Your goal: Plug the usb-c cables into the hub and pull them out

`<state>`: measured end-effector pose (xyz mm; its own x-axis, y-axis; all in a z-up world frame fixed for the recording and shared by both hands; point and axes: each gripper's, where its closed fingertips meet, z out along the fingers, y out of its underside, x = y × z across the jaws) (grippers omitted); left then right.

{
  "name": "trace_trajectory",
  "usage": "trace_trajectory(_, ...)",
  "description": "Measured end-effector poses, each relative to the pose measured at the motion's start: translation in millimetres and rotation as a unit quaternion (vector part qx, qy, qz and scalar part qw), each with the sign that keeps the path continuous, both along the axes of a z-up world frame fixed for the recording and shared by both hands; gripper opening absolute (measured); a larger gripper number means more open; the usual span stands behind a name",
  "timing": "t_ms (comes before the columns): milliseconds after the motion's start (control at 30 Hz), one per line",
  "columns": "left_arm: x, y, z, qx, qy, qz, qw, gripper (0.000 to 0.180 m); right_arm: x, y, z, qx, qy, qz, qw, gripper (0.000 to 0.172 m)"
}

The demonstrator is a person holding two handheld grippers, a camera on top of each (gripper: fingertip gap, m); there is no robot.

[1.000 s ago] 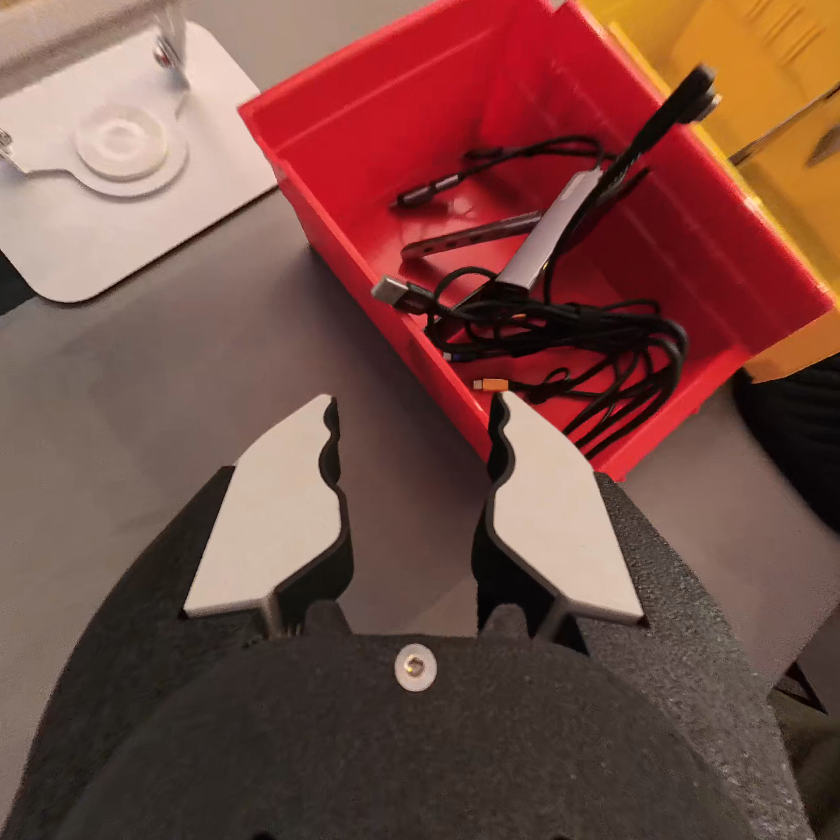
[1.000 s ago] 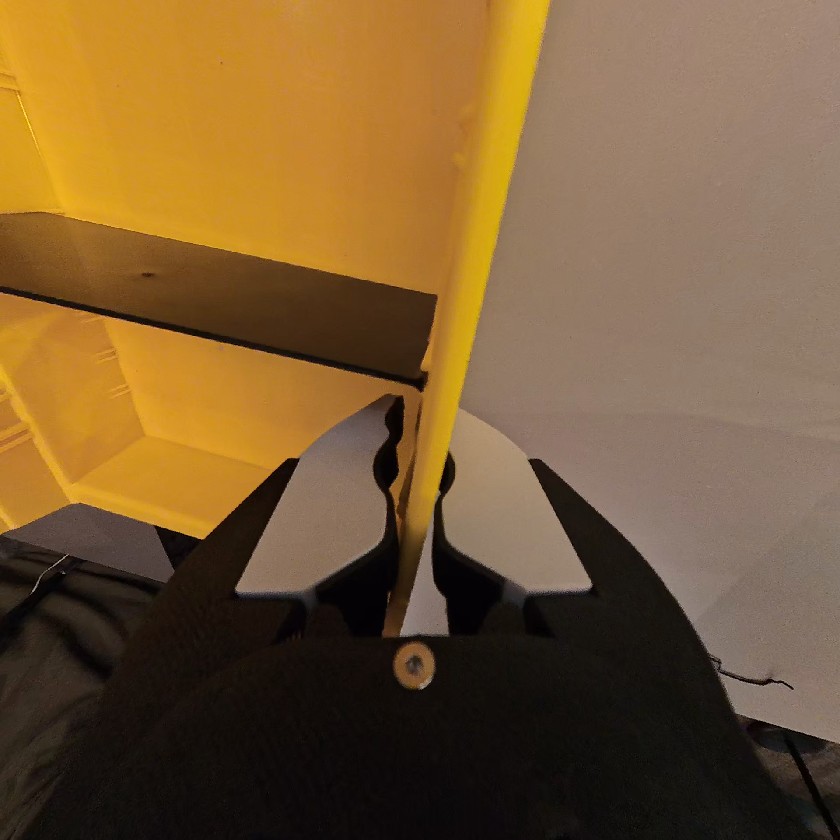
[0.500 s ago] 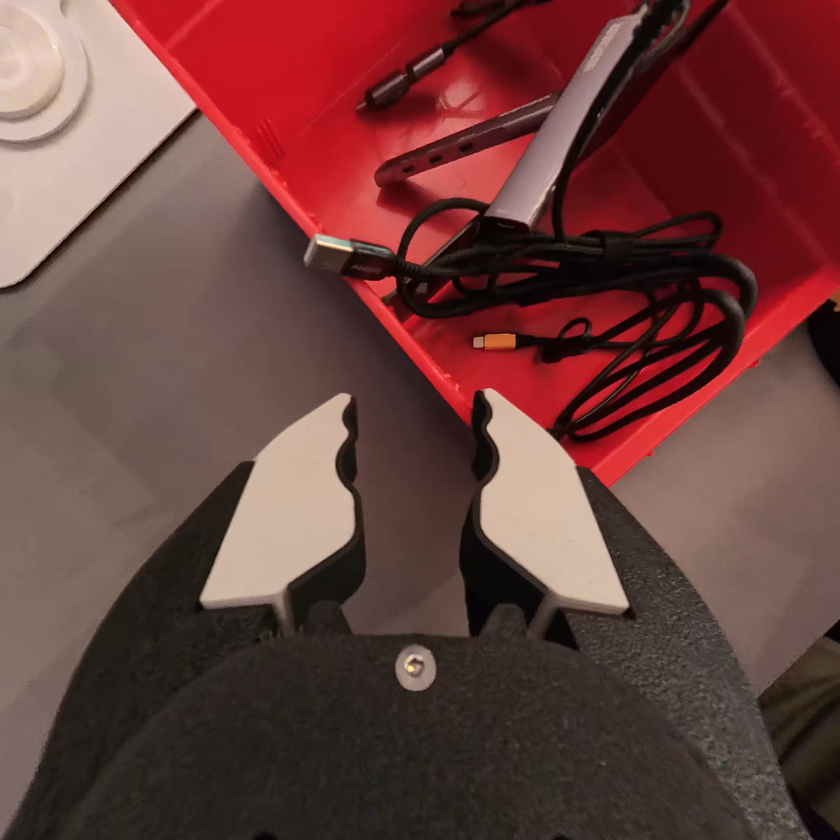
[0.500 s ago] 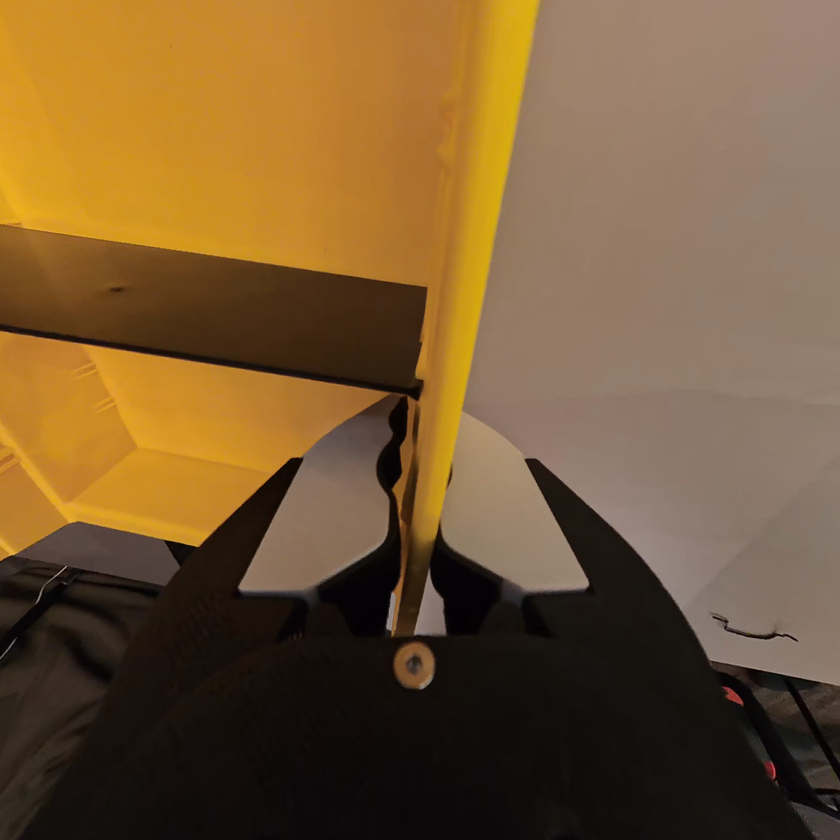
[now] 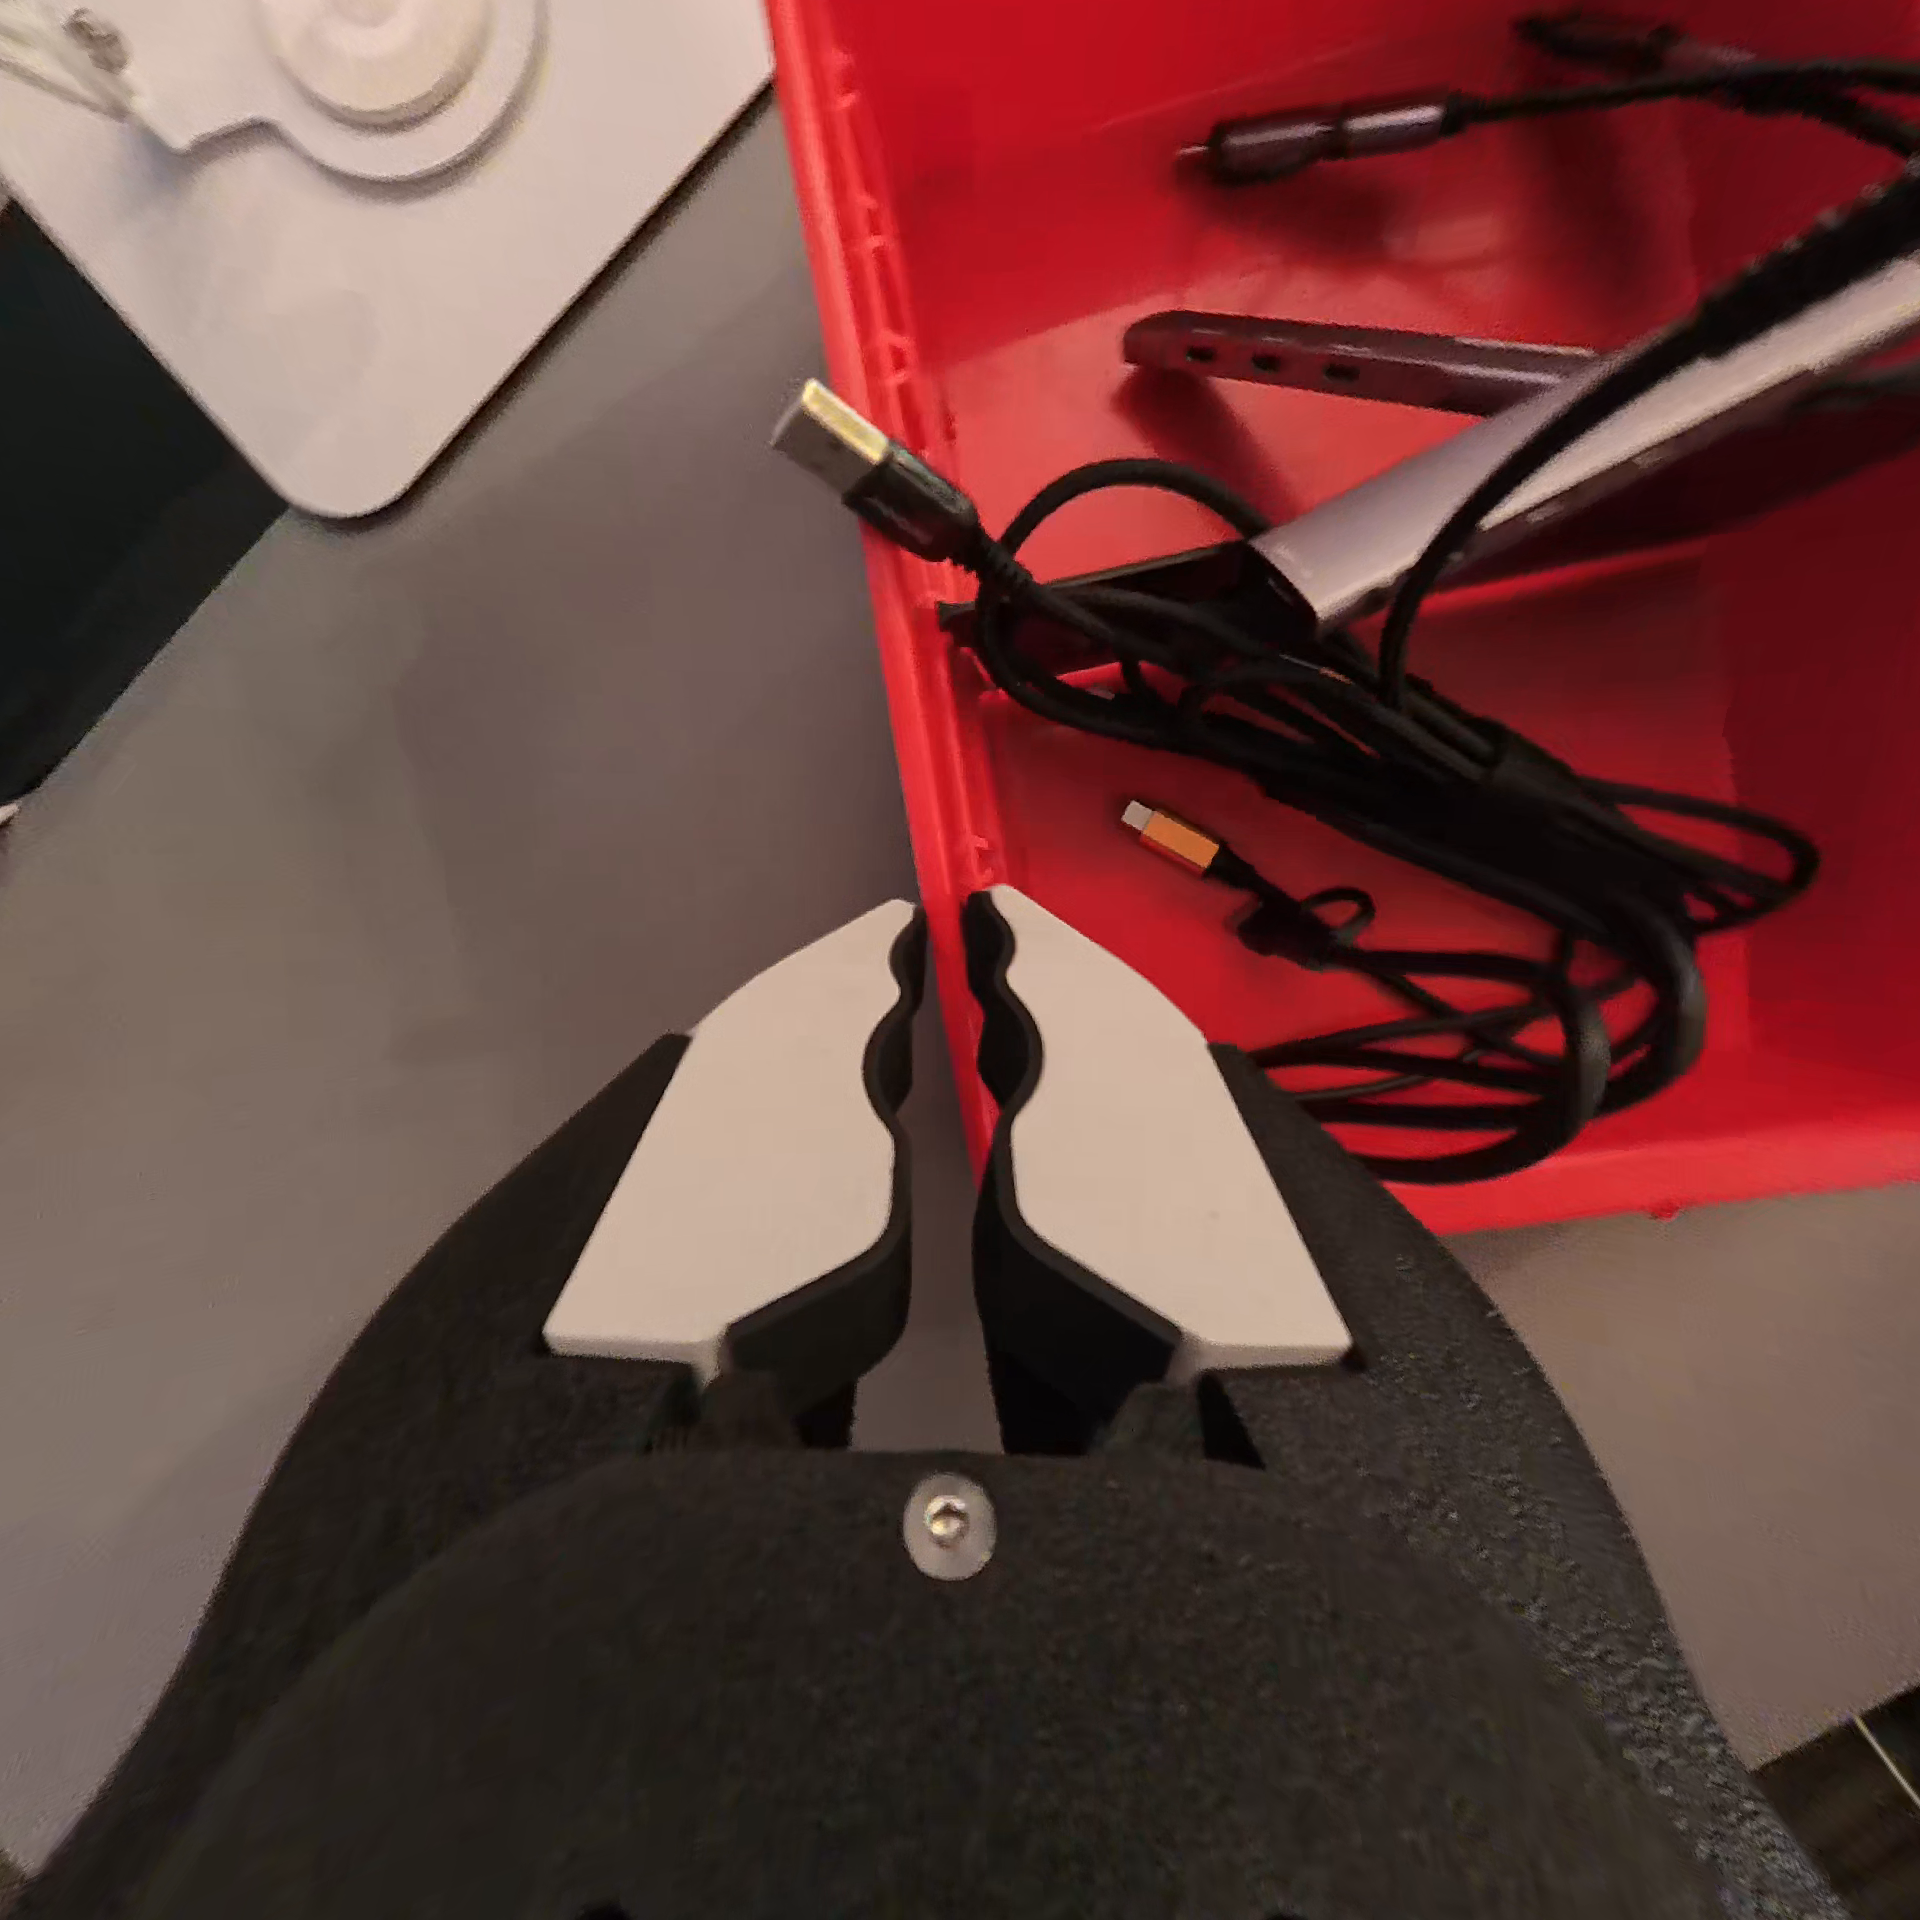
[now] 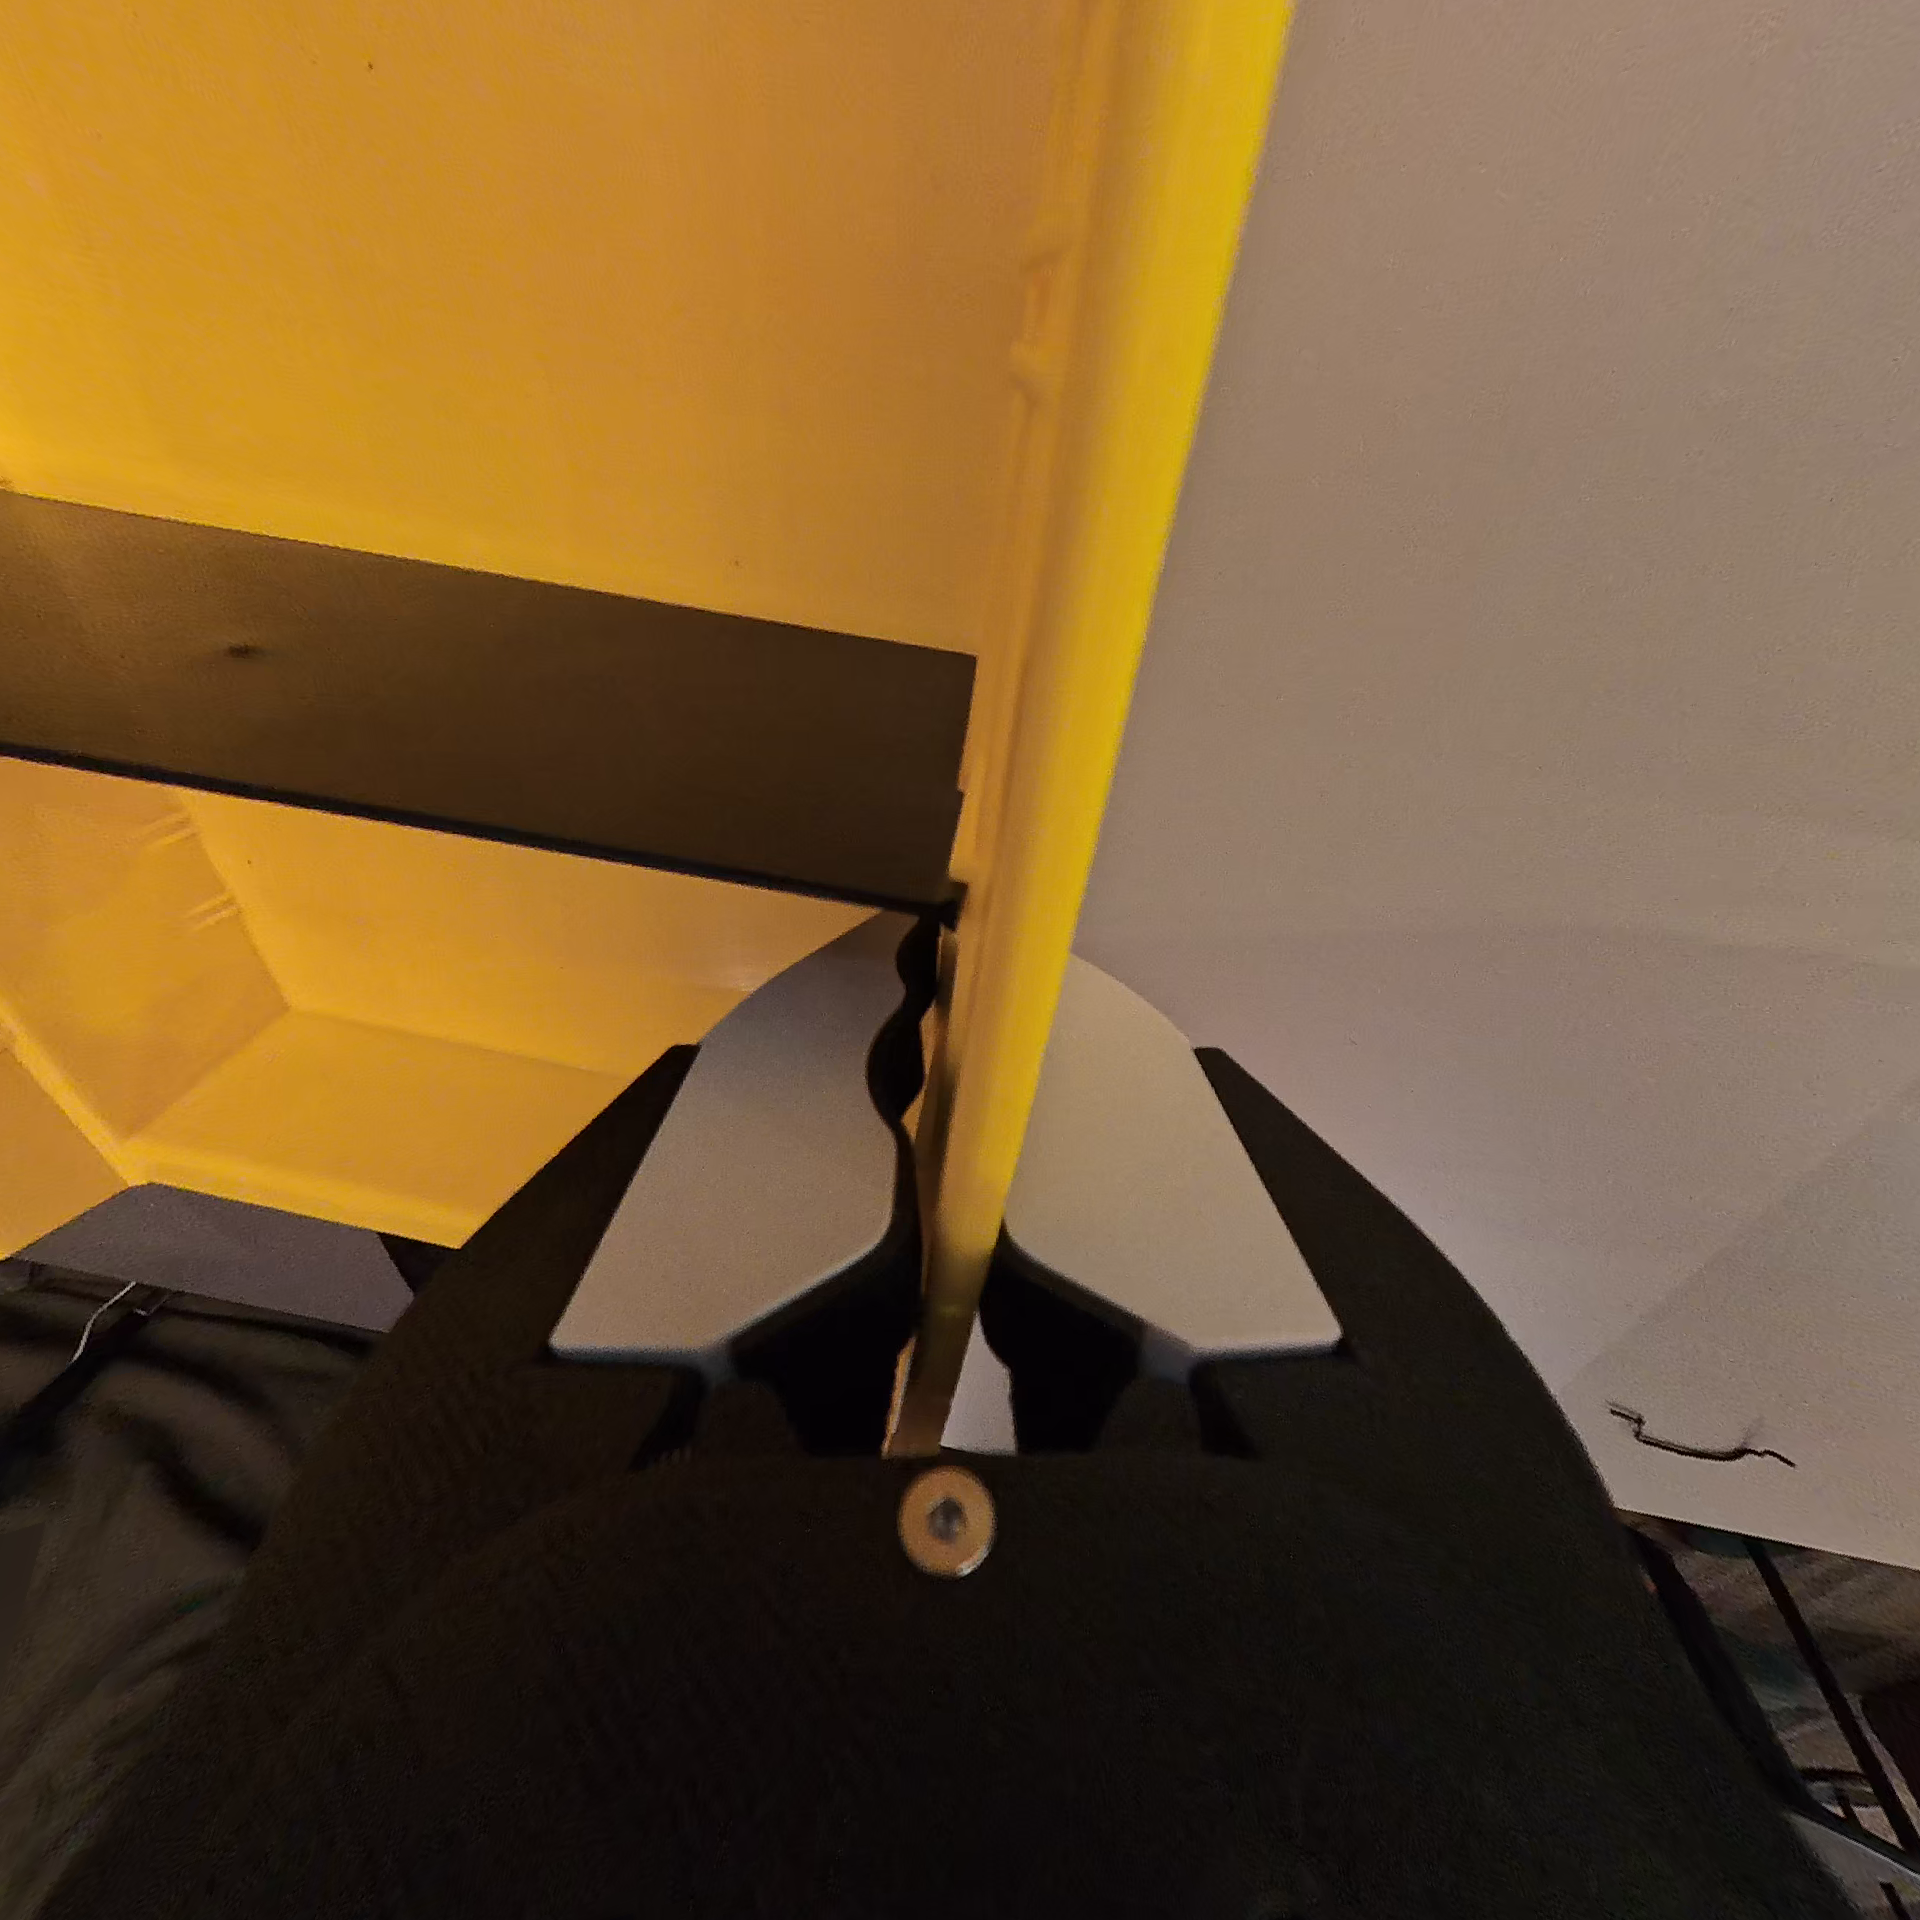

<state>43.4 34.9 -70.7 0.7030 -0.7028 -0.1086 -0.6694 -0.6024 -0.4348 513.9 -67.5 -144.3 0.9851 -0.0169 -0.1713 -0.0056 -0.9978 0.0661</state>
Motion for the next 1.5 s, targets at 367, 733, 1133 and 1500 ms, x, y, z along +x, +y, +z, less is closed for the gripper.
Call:
trace_trajectory(367, -29.9, 2.7, -8.9, -0.003, 0.066, 0.011, 0.998, 0.010, -6.3, 2.2, -3.9, -0.012, -0.011, 0.019, 1.000, 0.003)
trace_trajectory(733, -43.3, 6.8, -9.4, -0.068, -0.025, 0.047, 0.996, 0.006, -12.6, 7.0, -4.2, -0.011, -0.012, 0.027, 1.000, 0.003)
trace_trajectory(1133, -104.0, 17.2, -8.3, -0.075, -0.065, 0.110, 0.989, 0.005, -13.5, 7.3, -4.3, -0.010, -0.011, 0.029, 0.999, 0.003)
trace_trajectory(1500, -225.2, 3.2, -5.6, -0.062, -0.117, 0.251, 0.959, 0.005, -14.0, 7.4, -4.3, -0.009, -0.010, 0.029, 0.999, 0.003)
